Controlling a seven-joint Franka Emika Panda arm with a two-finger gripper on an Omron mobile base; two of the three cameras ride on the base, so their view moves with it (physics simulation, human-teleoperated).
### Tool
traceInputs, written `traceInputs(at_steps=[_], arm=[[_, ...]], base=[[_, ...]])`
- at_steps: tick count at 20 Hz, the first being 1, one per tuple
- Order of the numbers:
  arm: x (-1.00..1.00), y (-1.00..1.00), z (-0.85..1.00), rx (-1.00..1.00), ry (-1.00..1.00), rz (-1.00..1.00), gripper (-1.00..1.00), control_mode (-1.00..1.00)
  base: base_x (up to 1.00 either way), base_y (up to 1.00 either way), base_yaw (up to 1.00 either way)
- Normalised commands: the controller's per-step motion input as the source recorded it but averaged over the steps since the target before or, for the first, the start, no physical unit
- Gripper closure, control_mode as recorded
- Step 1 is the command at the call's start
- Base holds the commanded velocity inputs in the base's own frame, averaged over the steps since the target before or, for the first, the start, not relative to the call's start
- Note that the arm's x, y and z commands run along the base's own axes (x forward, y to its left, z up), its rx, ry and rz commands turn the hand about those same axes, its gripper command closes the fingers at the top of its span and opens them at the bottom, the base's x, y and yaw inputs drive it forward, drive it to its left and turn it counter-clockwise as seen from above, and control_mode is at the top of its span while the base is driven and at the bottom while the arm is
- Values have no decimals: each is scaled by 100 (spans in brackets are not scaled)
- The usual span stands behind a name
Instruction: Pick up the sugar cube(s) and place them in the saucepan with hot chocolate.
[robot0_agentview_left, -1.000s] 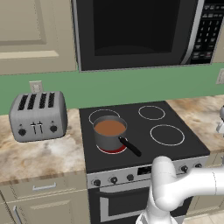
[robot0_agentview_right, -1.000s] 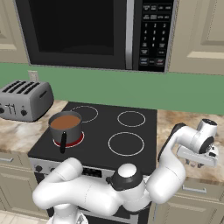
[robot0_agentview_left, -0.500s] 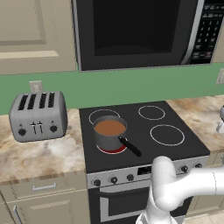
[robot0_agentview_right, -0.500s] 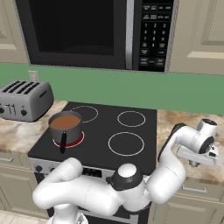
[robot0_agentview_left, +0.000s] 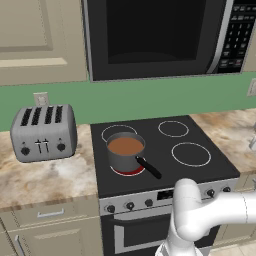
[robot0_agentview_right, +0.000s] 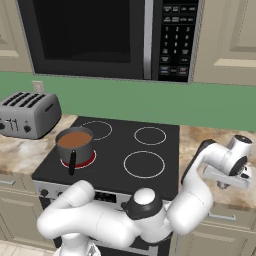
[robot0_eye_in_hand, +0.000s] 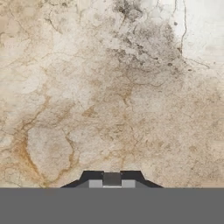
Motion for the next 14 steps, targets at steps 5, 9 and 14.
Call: traceInputs(at_steps=[5,9,14], arm=[[-14,19,61,3,-24,0,100,-100],[-5,51,64,0,-23,0,100,-100],[-3,81,64,0,-22,0,100,-100]], base=[[0,0,0],[0,0,0],[0,0,0]])
